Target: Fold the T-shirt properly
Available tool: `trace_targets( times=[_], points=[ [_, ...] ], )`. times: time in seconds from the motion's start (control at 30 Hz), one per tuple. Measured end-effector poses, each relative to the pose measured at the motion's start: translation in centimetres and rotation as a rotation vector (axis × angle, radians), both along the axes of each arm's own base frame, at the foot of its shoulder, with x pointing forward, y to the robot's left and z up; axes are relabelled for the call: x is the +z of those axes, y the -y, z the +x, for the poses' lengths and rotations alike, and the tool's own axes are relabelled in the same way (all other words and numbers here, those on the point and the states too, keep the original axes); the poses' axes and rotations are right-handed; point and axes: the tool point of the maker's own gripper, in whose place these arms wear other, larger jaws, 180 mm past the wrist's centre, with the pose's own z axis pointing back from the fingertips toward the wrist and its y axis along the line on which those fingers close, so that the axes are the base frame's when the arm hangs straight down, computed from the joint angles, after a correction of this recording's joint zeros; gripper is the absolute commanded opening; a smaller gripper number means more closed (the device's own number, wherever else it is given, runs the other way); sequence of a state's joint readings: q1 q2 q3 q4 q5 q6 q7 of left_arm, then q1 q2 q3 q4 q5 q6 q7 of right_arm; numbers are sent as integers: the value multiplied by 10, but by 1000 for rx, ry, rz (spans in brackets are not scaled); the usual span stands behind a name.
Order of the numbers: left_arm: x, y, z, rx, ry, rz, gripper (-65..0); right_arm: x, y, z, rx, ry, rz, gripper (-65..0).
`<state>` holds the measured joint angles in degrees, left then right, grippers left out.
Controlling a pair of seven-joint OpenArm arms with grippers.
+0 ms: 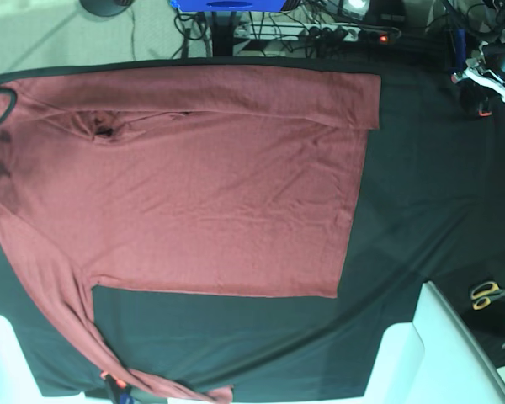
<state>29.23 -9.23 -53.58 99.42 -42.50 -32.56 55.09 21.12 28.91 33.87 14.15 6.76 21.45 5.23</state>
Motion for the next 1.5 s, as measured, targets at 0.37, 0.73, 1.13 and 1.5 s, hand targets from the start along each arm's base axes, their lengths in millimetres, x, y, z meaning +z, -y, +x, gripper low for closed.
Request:
trace_targets(
  times=[0.37, 0.73, 1.13, 1.5],
  points=[
    [-1, 0, 0, -1, -2, -1, -650, -17, -19, -7, 8, -12, 29, -332],
    [-1, 1, 0, -1, -2, -4, -650, -13, -15, -10, 31, -46, 20, -650],
    [-1, 2, 2, -4, 4, -6, -650, 15, -27, -30, 144, -70, -77, -650],
    [-1, 3, 2, -3, 3, -7, -650, 34, -62, -57, 226, -126, -67, -650]
  ],
)
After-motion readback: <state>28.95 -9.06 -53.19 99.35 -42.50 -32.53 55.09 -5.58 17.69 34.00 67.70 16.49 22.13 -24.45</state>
